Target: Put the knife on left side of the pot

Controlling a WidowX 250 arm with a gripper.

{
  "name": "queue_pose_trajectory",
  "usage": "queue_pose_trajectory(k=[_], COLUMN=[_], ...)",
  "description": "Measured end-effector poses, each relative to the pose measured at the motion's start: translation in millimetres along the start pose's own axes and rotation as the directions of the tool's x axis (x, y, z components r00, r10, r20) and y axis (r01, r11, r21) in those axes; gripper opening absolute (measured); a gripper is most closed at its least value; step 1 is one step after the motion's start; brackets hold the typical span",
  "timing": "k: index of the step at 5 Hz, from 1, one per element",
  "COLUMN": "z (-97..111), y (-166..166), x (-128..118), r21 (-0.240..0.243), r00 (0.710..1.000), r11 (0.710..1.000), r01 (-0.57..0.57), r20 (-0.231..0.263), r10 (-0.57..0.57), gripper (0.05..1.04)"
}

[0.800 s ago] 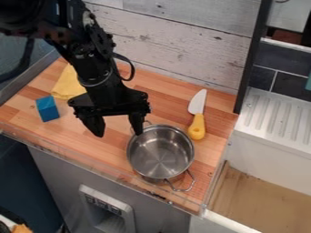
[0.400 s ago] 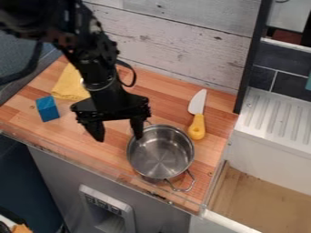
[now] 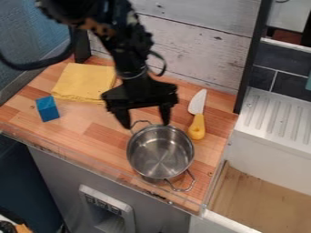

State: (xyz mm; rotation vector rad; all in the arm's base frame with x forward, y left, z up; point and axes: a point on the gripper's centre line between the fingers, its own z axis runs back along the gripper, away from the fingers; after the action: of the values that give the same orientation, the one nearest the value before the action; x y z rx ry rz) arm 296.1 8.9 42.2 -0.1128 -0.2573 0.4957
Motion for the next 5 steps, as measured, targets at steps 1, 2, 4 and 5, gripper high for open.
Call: queue_pose_trajectory(k=[1, 2, 4, 5], z=[-6, -14, -44, -57], y=[-20, -33, -54, -63], x=[10, 21, 30, 32], r21=[-0.010, -0.014, 0.007, 0.008], r00=[1.000, 1.000, 1.000, 1.000], r11=[1.000, 1.000, 1.000, 1.000], r01=[0.005, -0.004, -0.003, 0.018], r20=[0.012, 0.030, 0.030, 0.018], r10=[-0.005, 0.004, 0.002, -0.018], gripper=[1.001, 1.001, 1.001, 1.001])
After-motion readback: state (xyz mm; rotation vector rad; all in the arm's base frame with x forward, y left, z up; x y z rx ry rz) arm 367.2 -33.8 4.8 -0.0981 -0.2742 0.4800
